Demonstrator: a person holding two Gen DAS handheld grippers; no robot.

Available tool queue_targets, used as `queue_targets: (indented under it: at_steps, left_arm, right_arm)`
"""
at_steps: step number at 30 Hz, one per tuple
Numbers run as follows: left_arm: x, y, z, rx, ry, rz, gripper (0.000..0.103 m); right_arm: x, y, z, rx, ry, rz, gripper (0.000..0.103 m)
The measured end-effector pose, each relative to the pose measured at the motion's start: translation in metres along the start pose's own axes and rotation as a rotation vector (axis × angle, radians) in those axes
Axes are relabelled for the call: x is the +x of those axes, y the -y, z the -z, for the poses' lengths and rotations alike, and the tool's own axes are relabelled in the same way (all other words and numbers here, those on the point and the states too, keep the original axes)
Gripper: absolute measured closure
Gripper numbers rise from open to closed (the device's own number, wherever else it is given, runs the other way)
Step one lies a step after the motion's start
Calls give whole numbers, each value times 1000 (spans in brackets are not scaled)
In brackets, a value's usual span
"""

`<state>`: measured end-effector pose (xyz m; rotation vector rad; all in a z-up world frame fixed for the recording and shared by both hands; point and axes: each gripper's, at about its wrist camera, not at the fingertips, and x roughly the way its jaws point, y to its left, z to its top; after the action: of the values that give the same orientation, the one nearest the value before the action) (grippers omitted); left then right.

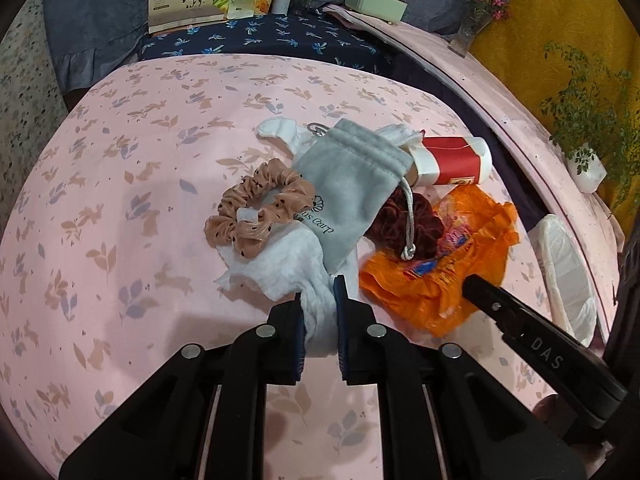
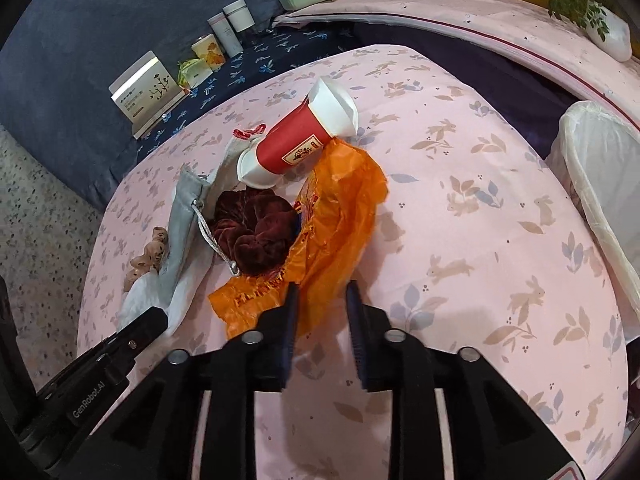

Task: Collect trash
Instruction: 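Lift the tissue and orange bag in both tools and carry them over the bin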

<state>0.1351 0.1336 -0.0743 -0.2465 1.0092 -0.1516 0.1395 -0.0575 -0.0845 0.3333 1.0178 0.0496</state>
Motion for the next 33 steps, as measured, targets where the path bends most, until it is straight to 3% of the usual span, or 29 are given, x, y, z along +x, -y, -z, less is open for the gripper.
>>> queue_targets:
  at_steps: [2,12,13,14,17,33]
  left_arm:
    - [-3,0,2,-2,2,5,91]
    - [1,5,10,17,-23,-16,91]
    - [2,5,10,16,-26,-17,91]
    - [2,5,11,15,-29,-19,91]
    - [-1,7,11,25,-24,-20,91]
    - [-60,42,-12,66,113,44,92]
  right_arm:
    - [-1,1,3,9,-1,-4,54]
    - [11,-17,10,-4,-46,-61,53]
    - [13,-21,9,-15,-47,-57,57]
    - [14,-23,8,-22,-48,-58,69]
    - [14,-25,7,-37,-56,-56,94]
    - [-61,-4,-13,-60,153,-26,100]
